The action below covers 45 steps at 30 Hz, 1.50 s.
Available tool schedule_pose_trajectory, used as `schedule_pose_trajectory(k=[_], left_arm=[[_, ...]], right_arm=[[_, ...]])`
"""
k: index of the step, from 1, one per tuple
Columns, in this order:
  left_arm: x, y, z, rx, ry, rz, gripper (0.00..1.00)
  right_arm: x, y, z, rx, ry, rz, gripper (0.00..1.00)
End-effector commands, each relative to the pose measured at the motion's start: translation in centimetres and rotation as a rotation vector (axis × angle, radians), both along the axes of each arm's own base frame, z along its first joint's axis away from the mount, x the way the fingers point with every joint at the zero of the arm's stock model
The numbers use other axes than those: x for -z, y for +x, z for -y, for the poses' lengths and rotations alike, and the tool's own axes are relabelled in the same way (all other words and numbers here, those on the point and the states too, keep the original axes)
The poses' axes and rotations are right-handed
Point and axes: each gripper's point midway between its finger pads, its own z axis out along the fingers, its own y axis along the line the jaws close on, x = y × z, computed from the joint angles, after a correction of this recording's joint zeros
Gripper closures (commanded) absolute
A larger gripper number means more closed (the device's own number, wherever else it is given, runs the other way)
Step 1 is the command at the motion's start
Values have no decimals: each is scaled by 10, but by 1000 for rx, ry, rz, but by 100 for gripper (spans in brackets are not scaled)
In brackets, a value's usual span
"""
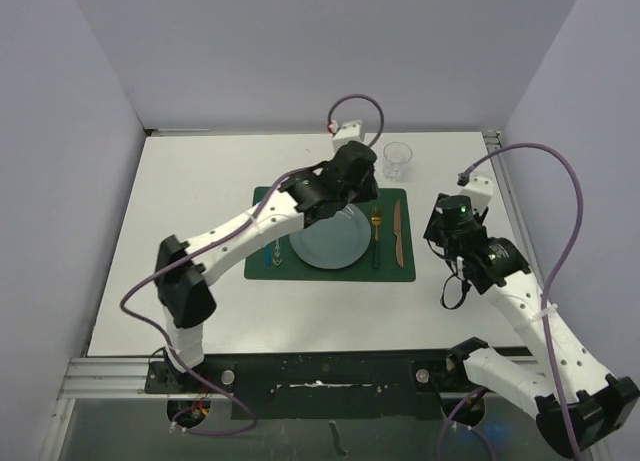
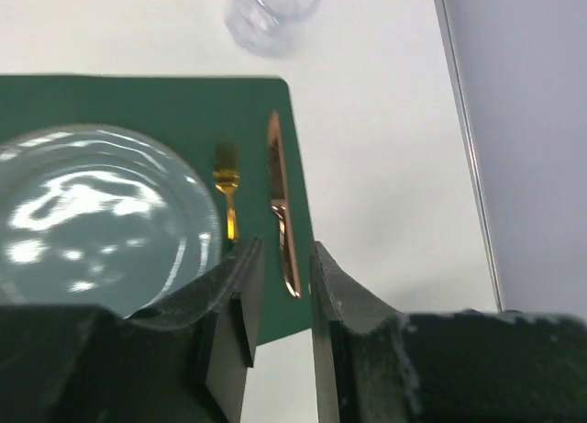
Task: Set the dinner table for one person
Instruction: Place the knife on the napkin, then adjust the napkin at the center of the board.
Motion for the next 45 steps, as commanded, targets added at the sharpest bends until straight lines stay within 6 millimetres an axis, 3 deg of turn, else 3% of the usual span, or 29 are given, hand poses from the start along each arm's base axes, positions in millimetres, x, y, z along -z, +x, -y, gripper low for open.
schedule_pose_trajectory(k=[1,5,8,13,15,21,30,38,45], left_arm=[[-52,0,-93,-250,105,183,77],[-42,-7,-177,-452,229,201,75],[-15,-8,-230,-530,271,124,75],[44,-19,-299,-616,321,-28,74],[63,-20,-315,-628,310,-79,72],[104,-20,-328,-573,216,-207,69],[103,-20,-330,-545,133,-187,69],[148,-26,-330,-508,66,-291,70],[164,-33,-324,-482,48,-344,71]], right_arm=[[24,19,-19,-28,55,-34,53],[46,26,-28,-34,61,-101,54],[44,29,-32,-43,76,-89,54],[46,34,-32,-51,57,-95,53],[56,35,-31,-46,36,-129,53],[84,36,-37,-47,47,-188,53],[56,48,-50,-89,113,-92,53],[58,48,-46,-75,91,-96,53],[61,49,-37,-39,66,-87,53]])
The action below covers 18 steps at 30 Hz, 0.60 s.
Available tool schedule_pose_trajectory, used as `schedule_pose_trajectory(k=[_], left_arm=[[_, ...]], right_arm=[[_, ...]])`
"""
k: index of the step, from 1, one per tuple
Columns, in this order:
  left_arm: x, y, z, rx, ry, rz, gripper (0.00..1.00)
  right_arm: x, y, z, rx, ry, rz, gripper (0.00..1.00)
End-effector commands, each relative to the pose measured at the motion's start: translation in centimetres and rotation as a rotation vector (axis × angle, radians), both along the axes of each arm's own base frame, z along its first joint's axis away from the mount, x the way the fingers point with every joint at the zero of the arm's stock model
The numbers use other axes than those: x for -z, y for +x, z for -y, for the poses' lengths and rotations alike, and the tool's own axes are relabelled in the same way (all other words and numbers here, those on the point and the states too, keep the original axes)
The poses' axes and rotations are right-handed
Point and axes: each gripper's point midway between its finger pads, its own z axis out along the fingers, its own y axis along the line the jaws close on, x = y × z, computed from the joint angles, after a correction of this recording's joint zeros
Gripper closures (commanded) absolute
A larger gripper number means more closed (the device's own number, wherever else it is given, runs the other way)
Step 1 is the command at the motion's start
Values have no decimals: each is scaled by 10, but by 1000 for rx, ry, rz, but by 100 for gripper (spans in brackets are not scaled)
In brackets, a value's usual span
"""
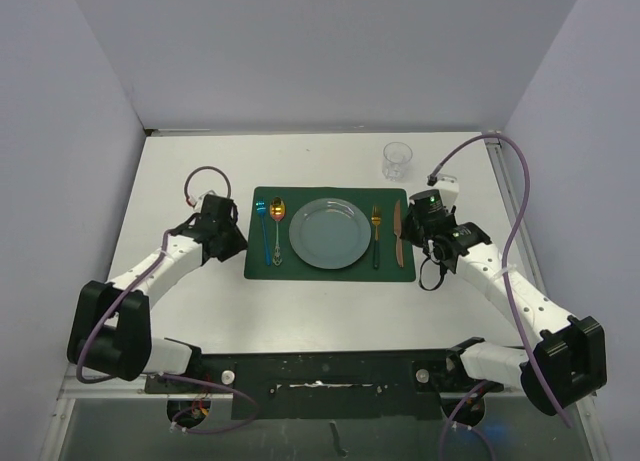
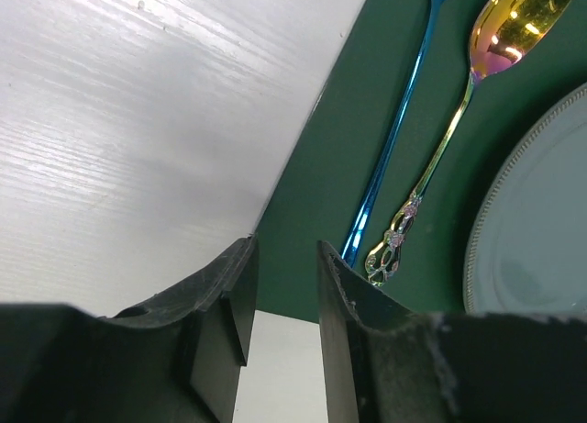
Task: Set the dinner table for one person
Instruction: Adjust the napkin at the center of the board.
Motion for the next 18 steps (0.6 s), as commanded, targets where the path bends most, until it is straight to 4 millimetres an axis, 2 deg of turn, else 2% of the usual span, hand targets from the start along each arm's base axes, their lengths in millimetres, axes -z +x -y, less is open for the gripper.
schedule_pose_trajectory(k=[1,5,10,18], left_arm=[[-12,13,12,27,-68,68,71],[-8,5,10,27,-63,56,71],[-3,-4,3,16,-39,46,71],[24,-10,7,27,-52,-6,73]], right_arm=[[-22,15,6,49,3,90,53],[-14,16,1,41,18,62,53],[9,12,-5,41,59,34,53],[38,6,-10,48,81,-26,53]])
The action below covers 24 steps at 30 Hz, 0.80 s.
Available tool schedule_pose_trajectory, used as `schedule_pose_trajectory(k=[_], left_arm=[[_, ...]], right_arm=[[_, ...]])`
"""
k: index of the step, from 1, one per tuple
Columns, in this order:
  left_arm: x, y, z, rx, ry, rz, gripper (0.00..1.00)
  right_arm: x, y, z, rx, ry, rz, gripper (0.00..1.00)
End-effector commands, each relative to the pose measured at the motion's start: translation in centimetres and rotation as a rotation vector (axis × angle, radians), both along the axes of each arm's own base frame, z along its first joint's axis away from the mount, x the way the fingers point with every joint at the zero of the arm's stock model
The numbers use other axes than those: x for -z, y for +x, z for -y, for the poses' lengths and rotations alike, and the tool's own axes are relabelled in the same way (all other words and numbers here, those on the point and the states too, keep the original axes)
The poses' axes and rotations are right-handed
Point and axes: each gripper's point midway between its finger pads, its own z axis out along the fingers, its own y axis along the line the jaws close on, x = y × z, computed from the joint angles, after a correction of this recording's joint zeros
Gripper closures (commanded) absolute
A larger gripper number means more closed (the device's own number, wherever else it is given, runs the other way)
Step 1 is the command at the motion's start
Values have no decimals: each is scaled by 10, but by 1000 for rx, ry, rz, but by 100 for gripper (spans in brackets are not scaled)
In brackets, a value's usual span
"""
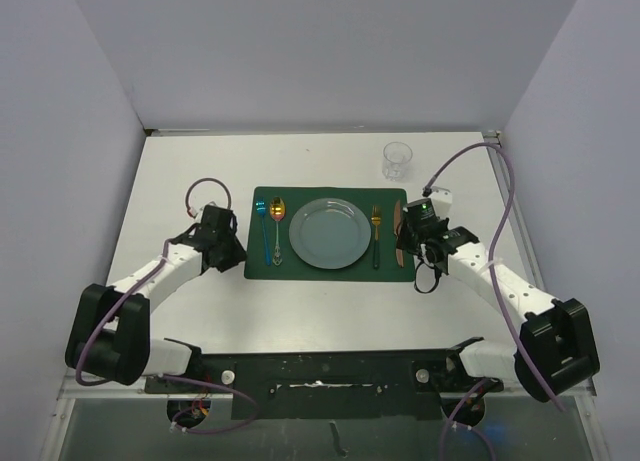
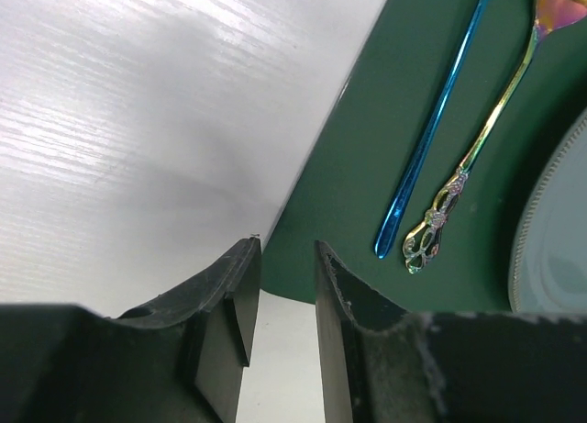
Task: Set the dinner table for one person
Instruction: Adjust the napkin at the center of the board.
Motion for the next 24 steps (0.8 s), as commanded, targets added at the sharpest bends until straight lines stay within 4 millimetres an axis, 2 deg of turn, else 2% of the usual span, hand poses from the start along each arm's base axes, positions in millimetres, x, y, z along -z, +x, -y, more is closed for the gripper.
schedule_pose_trajectory(k=[1,6,13,18,24], left_arm=[[6,11,8,10,-39,31,73],[22,8,14,22,-55,1,75],[32,9,20,39,-52,-27,76],[31,9,22,49,-45,-33,77],[23,9,20,50,-29,-26,77]], right_arm=[[-1,11,-6,24,51,43,53],[7,10,-7,22,50,25,53],[27,8,-9,18,42,-30,54],[40,7,-11,21,40,-64,54],[44,10,-11,19,26,-71,54]])
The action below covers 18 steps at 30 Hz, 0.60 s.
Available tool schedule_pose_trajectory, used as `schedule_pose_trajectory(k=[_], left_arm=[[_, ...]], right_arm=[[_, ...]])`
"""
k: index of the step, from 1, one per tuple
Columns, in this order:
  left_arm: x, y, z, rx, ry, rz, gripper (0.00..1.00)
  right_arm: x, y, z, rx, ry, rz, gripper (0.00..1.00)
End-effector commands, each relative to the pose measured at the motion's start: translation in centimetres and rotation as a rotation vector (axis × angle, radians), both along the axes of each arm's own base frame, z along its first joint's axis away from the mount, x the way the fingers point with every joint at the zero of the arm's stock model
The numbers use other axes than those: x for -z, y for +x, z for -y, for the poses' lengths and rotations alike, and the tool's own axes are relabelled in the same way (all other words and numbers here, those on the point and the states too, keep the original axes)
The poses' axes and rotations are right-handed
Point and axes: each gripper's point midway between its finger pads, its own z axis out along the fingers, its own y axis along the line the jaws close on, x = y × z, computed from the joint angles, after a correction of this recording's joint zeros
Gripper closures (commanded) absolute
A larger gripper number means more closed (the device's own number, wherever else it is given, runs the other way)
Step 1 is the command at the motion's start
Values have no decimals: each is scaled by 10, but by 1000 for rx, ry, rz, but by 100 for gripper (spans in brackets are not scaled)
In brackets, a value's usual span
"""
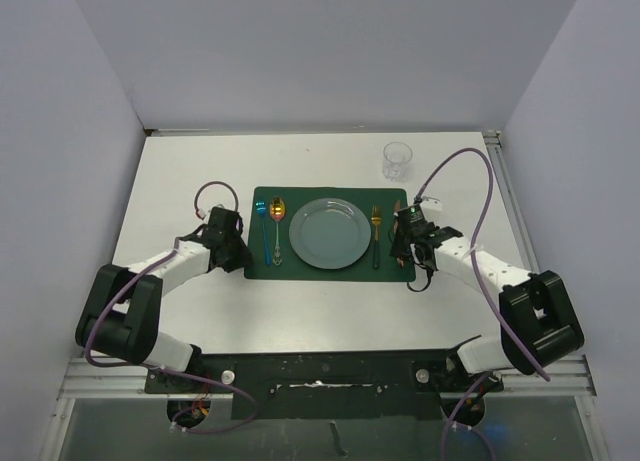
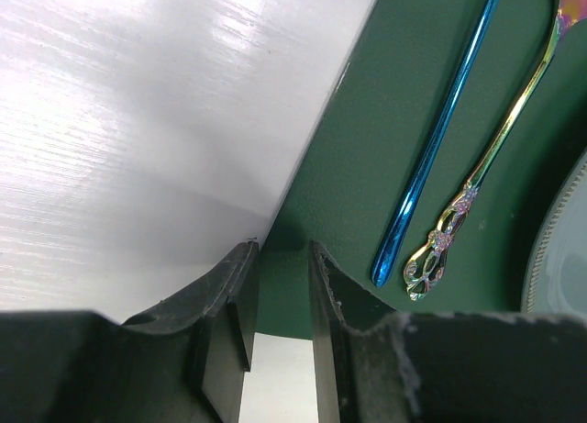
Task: Set the dinner table for one person
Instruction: Adjust the napkin at the center of the board.
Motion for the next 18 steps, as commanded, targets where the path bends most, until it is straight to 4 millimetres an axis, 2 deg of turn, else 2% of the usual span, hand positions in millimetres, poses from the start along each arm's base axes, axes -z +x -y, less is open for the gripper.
schedule_pose_trajectory(k=[1,10,18], left_arm=[[-5,2,5,20,3,-4,77],[-13,1,7,26,-3,6,77],[-16,0,8,31,-6,8,77]], right_arm=[[-9,16,-2,19,13,57,54],[-9,23,-1,19,-14,48,54],[-16,28,1,22,-25,65,54]])
